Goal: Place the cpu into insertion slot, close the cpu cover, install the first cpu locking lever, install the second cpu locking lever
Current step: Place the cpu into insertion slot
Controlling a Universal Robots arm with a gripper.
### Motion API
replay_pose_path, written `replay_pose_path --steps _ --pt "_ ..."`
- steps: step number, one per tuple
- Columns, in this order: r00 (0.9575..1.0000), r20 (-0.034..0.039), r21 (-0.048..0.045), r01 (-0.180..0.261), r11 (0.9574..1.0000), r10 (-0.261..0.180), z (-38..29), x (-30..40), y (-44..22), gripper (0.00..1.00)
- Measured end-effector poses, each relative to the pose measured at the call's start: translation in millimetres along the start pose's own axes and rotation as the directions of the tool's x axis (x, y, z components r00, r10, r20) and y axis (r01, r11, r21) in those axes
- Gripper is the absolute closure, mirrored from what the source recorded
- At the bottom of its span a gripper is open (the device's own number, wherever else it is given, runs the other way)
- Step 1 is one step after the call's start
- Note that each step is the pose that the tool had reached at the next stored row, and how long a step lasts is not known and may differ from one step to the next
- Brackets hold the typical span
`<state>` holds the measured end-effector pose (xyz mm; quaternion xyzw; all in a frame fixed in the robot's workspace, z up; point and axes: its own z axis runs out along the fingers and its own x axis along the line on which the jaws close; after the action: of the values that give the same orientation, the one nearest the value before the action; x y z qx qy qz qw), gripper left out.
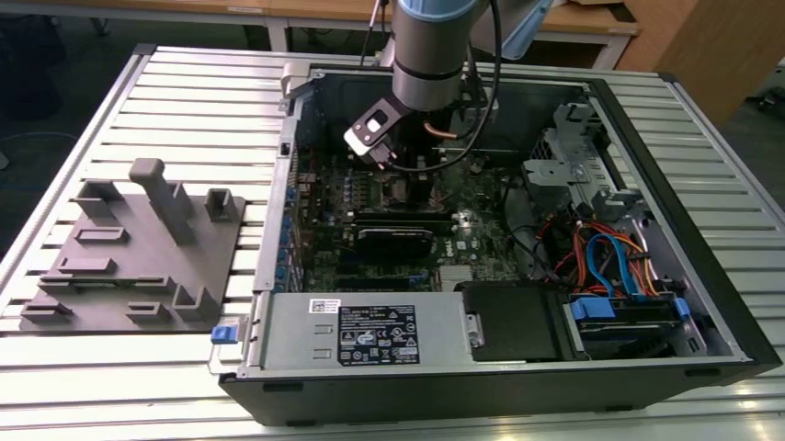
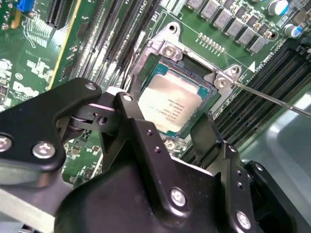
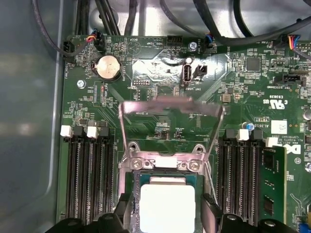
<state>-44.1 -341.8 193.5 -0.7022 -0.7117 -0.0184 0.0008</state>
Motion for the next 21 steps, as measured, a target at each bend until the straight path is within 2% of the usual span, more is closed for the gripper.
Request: replay_pose_path --steps 7,21 --pt "0.9999 -0.0159 -0.0004 0.0 1.0 0.0 1.1 1.3 -0.5 0.33" --pt "0.9998 -0.0173 -0.0004 -0.003 1.0 0.003 1.5 2.0 -2.7 0.33"
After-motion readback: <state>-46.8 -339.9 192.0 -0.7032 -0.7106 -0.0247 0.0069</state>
